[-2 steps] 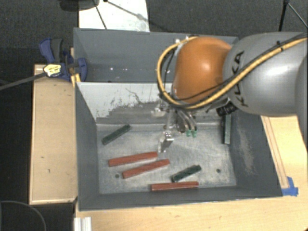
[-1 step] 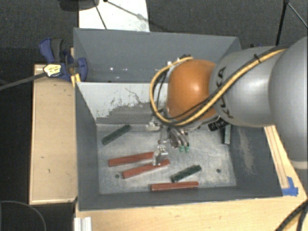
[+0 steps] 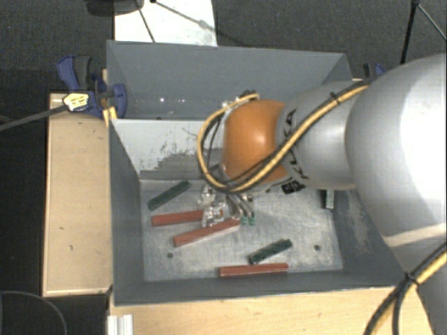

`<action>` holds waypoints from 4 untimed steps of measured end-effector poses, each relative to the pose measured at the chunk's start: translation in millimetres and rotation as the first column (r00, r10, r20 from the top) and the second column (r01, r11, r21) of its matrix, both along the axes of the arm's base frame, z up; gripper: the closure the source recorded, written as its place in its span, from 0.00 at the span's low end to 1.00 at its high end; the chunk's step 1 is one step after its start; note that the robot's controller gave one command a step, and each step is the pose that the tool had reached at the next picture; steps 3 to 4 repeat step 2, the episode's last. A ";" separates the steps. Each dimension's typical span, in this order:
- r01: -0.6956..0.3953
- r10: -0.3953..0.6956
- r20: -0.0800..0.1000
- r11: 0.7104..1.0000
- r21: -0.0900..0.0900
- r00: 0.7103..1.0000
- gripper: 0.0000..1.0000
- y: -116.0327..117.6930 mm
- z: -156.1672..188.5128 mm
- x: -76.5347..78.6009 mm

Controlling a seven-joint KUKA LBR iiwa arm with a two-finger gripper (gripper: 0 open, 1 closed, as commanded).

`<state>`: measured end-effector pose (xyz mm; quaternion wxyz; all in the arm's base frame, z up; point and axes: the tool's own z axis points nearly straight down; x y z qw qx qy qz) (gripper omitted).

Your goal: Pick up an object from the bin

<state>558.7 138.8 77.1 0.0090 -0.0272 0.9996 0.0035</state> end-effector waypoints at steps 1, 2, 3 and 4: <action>0.000 0.000 0.000 1.000 0.000 1.000 1.00 0.0 0.0 0.0; 0.019 -0.019 -0.015 1.000 -0.006 1.000 1.00 1.6 127.0 1.7; 0.019 -0.019 -0.015 1.000 -0.006 1.000 1.00 1.6 127.0 1.7; 0.019 -0.019 -0.015 1.000 -0.006 1.000 1.00 1.6 127.0 1.7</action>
Offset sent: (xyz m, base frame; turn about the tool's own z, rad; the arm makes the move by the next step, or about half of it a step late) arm 0.0010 0.0016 0.1263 0.0193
